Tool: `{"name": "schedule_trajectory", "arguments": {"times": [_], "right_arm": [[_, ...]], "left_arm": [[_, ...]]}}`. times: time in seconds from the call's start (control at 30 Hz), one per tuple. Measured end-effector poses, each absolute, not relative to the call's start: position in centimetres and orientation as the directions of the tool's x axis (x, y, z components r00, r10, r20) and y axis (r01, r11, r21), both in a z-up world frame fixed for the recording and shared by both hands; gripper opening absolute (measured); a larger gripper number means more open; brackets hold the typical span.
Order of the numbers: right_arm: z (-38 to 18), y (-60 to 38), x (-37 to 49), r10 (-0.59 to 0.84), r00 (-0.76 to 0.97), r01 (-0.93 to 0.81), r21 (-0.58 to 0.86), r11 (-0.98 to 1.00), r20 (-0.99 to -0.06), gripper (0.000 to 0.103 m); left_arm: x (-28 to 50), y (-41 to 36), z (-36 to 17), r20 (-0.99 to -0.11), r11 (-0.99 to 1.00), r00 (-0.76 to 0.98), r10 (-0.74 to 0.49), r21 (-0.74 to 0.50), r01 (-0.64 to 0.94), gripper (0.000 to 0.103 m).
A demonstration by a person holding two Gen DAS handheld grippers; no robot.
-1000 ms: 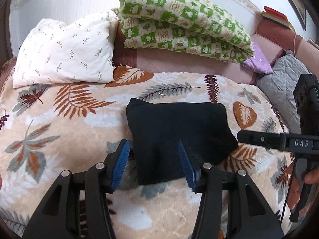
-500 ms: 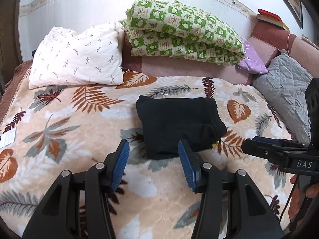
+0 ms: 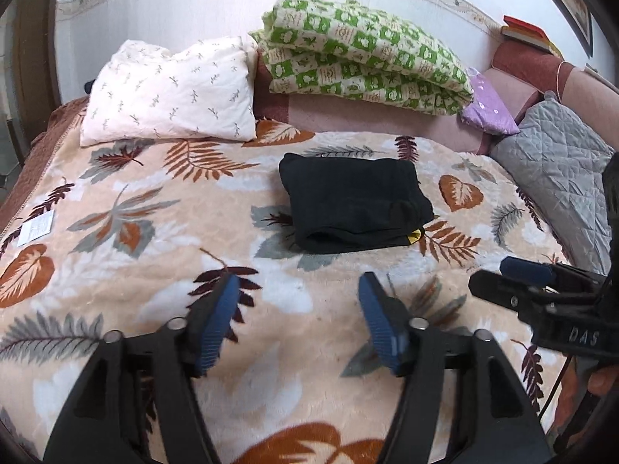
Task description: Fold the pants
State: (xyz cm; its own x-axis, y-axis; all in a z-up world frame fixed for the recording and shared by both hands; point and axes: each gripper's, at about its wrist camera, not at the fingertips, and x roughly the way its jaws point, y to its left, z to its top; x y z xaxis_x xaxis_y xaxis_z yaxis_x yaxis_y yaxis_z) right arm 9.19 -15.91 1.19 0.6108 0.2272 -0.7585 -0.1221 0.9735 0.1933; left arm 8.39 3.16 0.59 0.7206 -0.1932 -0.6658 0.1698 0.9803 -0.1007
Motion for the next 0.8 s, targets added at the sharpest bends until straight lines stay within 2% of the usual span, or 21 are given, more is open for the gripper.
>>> {"name": "schedule_trajectory", "arguments": {"times": [0.07, 0.13, 0.27, 0.33, 0.57, 0.8], "right_arm": [[1.5, -15.5, 8.0, 0.211, 0.626, -0.126, 0.170, 0.977, -0.750, 0.078], [1.8, -15.1, 7.0, 0.192, 0.641, -0.126, 0.145, 0.981, -0.743, 0.079], [2.8, -14.4, 4.9, 0.166, 0.673, -0.126, 0.110, 0.986, -0.721, 0.086], [3.3, -14.2, 3.8, 0.145, 0.693, -0.118, 0.087, 0.989, -0.706, 0.088], [5.0, -13.7, 1.4, 0.103, 0.739, -0.096, 0.047, 0.994, -0.666, 0.099], [5.6, -13.7, -0.1, 0.093, 0.743, -0.080, 0.050, 0.996, -0.662, 0.099]], "left_arm": [[7.6, 3.0, 0.8, -0.660, 0.981, 0.727, -0.188, -0.089, 0.173, 0.066], [6.8, 2.8, 1.1, -0.655, 0.981, 0.734, -0.182, -0.075, 0.177, 0.073], [5.1, 2.6, 1.7, -0.639, 0.985, 0.753, -0.153, -0.038, 0.168, 0.077], [4.4, 2.6, 1.9, -0.631, 0.987, 0.765, -0.129, -0.010, 0.158, 0.083], [2.5, 2.9, 2.8, -0.604, 0.991, 0.794, -0.072, 0.047, 0.125, 0.086], [1.5, 3.3, 2.9, -0.605, 0.995, 0.795, -0.042, 0.046, 0.088, 0.091]]}}
